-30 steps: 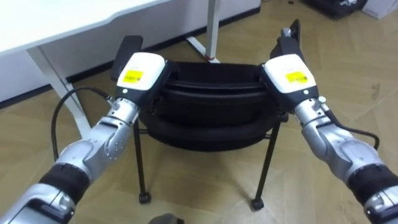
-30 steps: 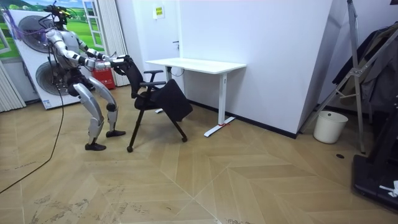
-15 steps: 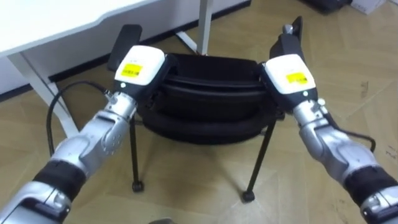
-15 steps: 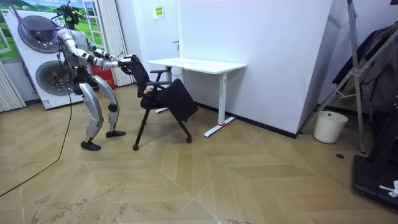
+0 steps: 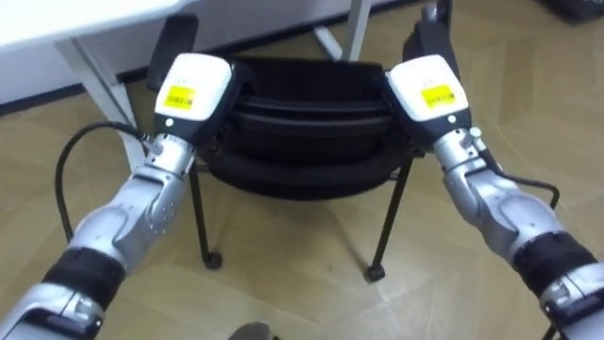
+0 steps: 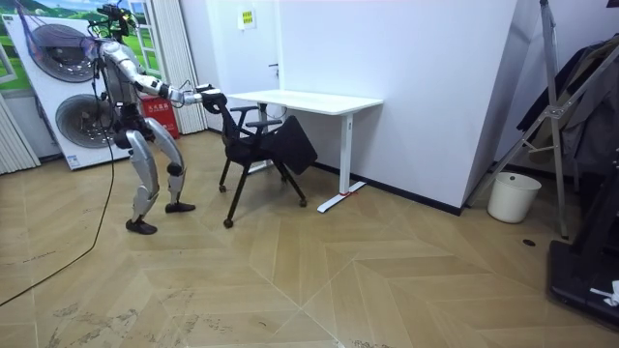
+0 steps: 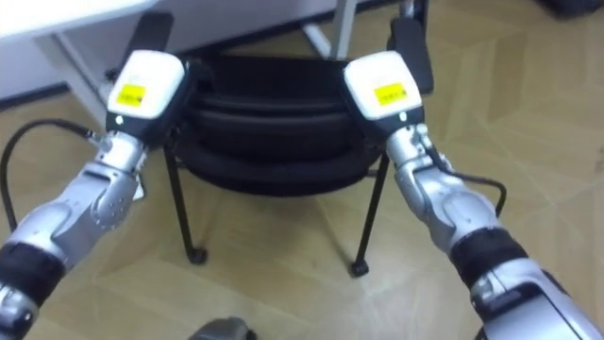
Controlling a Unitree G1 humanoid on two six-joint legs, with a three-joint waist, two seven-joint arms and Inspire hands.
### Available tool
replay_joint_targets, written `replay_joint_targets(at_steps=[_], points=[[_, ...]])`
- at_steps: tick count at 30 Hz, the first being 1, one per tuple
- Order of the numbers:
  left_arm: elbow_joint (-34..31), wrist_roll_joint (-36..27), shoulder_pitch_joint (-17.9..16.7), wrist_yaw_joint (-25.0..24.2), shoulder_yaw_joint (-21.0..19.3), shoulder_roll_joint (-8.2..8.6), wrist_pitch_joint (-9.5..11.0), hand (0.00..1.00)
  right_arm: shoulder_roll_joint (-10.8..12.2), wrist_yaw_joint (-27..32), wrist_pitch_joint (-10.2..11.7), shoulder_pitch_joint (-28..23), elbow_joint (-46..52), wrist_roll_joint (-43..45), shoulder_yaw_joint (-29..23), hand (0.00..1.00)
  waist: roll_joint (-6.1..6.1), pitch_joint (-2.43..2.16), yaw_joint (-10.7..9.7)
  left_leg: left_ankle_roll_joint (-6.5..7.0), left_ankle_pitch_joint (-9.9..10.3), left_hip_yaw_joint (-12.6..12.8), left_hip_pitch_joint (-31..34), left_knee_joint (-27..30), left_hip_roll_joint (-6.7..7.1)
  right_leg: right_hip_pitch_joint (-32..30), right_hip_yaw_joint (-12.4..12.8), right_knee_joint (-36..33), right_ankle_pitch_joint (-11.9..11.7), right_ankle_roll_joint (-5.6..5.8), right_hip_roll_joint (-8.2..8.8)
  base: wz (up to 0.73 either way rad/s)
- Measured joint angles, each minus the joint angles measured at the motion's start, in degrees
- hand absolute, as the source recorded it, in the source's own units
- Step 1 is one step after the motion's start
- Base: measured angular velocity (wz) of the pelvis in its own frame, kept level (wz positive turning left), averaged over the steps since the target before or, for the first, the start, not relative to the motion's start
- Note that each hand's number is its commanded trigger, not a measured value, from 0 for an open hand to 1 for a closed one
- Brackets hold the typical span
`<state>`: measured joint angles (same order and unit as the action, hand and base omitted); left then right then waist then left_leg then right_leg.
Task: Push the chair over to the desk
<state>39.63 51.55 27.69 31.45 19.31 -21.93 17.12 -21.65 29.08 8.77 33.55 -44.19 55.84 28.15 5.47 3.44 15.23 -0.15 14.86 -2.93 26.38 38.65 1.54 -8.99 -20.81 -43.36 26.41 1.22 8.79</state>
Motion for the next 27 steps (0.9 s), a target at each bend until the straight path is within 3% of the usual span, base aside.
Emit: replay_joint_targets(at_steps=[1,2,4,5,6,8,11,16,18,19,20,22,23,24,25,26,27], points=[[-0.10,0.04,-0.04,0.14,0.01,0.00,-0.46,1.00,0.37,0.00,-0.17,0.20,-0.29,0.06,0.04,1.00,0.05,0.22,1.12,-0.82,-0.43,-4.05,-1.11,-1.08,0.42,-1.78,0.60,-2.64,-1.74,-0.17,0.13,-0.12],[-0.30,0.11,-0.46,0.69,-0.05,0.12,-0.70,1.00,0.87,0.00,-0.53,0.92,-0.69,0.06,0.75,1.00,-0.63,0.55,2.72,-1.94,-0.98,-8.22,-1.55,-2.18,0.28,-4.05,3.13,-2.57,-0.35,-0.40,-0.34,-0.40],[-0.31,-0.14,-1.42,1.97,-2.47,0.13,-0.68,1.00,1.21,-0.80,-1.46,4.02,-0.78,0.28,3.12,1.00,-0.80,0.73,5.79,-3.29,-1.59,-11.43,-1.18,-3.35,0.06,-8.15,6.36,3.49,0.08,-0.50,0.57,-0.57],[-0.21,-0.22,-1.71,2.12,-3.86,0.27,-0.79,1.00,1.34,-1.27,-2.14,5.44,-0.45,0.49,3.86,1.00,-0.97,1.05,5.62,-4.16,-1.34,-11.17,0.16,-3.12,0.03,-8.87,4.73,3.98,-3.41,-1.03,1.76,0.03],[-0.21,-0.21,-1.75,2.12,-4.13,0.50,-1.05,1.00,1.95,-1.38,-2.54,5.71,-0.28,0.46,4.12,1.00,-1.19,0.92,5.48,-4.27,-1.27,-10.35,0.17,-3.10,-0.02,-8.85,3.81,3.66,-3.32,-1.16,1.74,0.61],[-0.22,-0.18,-2.47,2.36,-3.83,0.51,-1.69,1.00,2.82,-1.69,-2.54,5.87,-2.36,-0.06,5.02,1.00,-1.44,1.10,5.74,-4.40,-1.29,-5.04,-1.46,-3.21,-2.85,-5.90,0.17,3.95,-3.32,-1.19,1.21,0.51],[-0.41,-0.07,-4.02,3.64,-3.39,-0.07,-1.95,1.00,3.94,-1.96,-2.46,5.70,-3.76,0.35,5.48,1.00,-1.24,1.20,6.30,-4.40,-1.29,-1.14,-3.11,-3.06,-5.01,-3.10,-0.02,5.61,-2.76,-2.02,0.09,0.13],[-2.33,-0.07,-5.21,3.87,-3.32,-0.33,-3.58,1.00,4.22,-3.31,-2.17,5.71,-3.30,0.39,5.43,1.00,-1.18,1.22,6.44,-4.42,-1.30,-1.13,-2.10,-1.83,-5.23,-2.83,-1.74,5.24,-2.04,-3.06,0.18,0.13],[-2.43,-0.08,-5.51,3.87,-2.67,-0.29,-4.10,1.00,4.25,-4.19,-1.74,5.66,-3.35,0.49,5.30,1.00,-1.24,1.19,6.04,-4.51,-1.56,-1.54,-2.11,-1.61,-4.99,-2.95,-2.50,5.15,-1.89,-3.24,0.80,0.15],[-2.85,-0.10,-5.99,3.88,-2.53,-0.41,-4.21,1.00,4.24,-5.14,-1.04,5.58,-3.31,0.51,5.29,1.00,-1.06,1.38,5.22,-4.21,-1.21,-1.51,-1.48,1.31,-5.36,-2.56,-3.44,4.61,-1.64,-3.21,1.50,0.07],[-4.15,-0.13,-7.30,3.88,-2.31,-0.66,-4.65,1.00,4.34,-5.95,-0.76,4.68,-2.75,0.51,5.29,1.00,-1.88,1.22,4.84,-3.36,0.72,0.43,-1.36,8.19,-7.44,-1.15,-5.14,4.24,-1.38,-2.87,1.84,0.00],[-5.88,-0.08,-9.55,4.19,-1.36,-1.59,-4.97,1.00,4.23,-6.43,-0.61,2.15,-1.26,0.48,4.87,1.00,-2.25,1.13,4.05,-2.67,3.55,2.04,-3.90,13.31,-9.97,0.75,-6.28,2.98,-0.70,-1.65,2.90,0.10],[-6.68,-0.11,-10.27,4.26,-0.35,-1.70,-5.60,1.00,3.93,-6.73,-0.57,0.54,0.09,0.48,4.29,1.00,-3.10,0.66,2.63,-3.43,5.57,3.12,-5.14,13.53,-10.46,1.36,-6.25,1.12,0.13,-0.30,3.84,0.30],[-6.84,-0.17,-10.59,4.26,-0.05,-1.66,-5.81,1.00,3.80,-6.76,-0.54,-0.06,0.47,0.48,4.05,1.00,-3.01,0.66,1.96,-2.79,6.31,4.07,-5.32,13.53,-10.13,1.57,-5.95,0.03,0.60,0.40,4.39,0.54],[-6.57,-0.29,-10.17,4.22,0.69,-1.59,-6.12,1.00,3.78,-6.79,-0.24,-0.58,0.58,0.50,3.14,1.00,-2.98,0.64,0.07,-2.29,6.82,4.41,-5.59,13.30,-8.57,1.61,-5.13,-1.43,1.48,1.74,5.15,0.77],[-5.77,-0.82,-9.00,4.15,2.07,-1.52,-6.52,1.00,3.66,-6.93,0.14,-0.82,0.28,0.58,2.21,1.00,-2.78,0.54,-2.13,-1.48,7.26,4.48,-5.17,12.96,-7.52,1.15,-3.99,-1.70,2.04,2.23,5.00,0.88],[-5.63,-1.18,-8.36,4.02,2.44,-1.48,-6.85,1.00,3.44,-6.94,0.22,-0.97,0.33,0.58,1.83,1.00,-2.76,0.52,-3.03,-1.07,7.52,4.66,-4.97,12.69,-7.14,1.00,-3.73,-1.97,2.14,2.36,5.07,0.83]])
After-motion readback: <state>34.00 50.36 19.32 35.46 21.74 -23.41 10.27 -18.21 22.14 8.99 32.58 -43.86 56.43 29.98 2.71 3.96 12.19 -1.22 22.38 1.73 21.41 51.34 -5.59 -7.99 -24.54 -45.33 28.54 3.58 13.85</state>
